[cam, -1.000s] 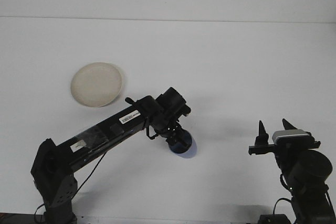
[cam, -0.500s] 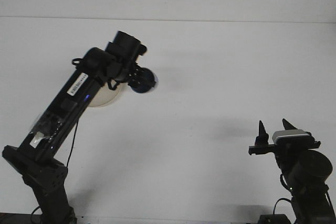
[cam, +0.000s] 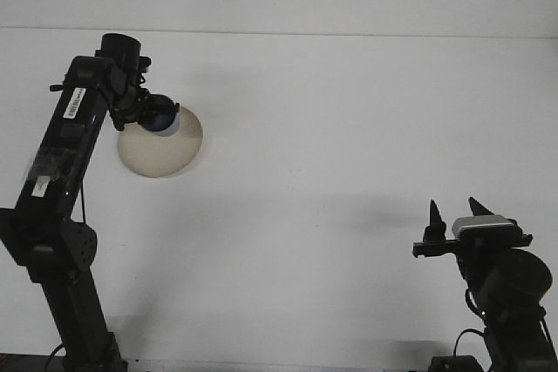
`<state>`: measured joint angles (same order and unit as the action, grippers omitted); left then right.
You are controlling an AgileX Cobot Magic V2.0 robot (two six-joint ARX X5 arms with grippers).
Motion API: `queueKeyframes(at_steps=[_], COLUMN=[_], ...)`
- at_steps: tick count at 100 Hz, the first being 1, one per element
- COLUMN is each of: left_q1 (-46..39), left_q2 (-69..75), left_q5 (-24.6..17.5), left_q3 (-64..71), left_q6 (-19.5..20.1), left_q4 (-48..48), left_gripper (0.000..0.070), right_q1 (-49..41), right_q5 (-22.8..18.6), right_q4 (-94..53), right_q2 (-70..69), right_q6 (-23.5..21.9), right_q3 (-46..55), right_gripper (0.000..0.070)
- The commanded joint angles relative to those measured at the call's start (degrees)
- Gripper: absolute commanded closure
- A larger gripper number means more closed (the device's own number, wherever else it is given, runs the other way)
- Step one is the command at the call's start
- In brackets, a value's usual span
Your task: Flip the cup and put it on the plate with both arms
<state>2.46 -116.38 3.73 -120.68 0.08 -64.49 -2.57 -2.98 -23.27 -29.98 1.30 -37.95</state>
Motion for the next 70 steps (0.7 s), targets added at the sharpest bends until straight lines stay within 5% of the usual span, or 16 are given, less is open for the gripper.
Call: queueKeyframes(at_steps=[1,70], left_q1=[-0.42,-3.26], left_q2=[-2.10,-7.39], left_q5=[-0.04,-0.42], left_q3=[-1.29,-1.29], left_q6=[-0.76,-0.94], left_q4=[-0.11,-0.28], left_gripper=[0.0691,0.0691], right_q1=[-0.09,-0.09], right_q5=[0.00,0.00], right_q4=[0.70,0.70], right_q2=[-0.07,-0.07], right_q6=[0.46,0.46], right_q3=[-0.28,-0.28], right_gripper=[0.0243,0.0243])
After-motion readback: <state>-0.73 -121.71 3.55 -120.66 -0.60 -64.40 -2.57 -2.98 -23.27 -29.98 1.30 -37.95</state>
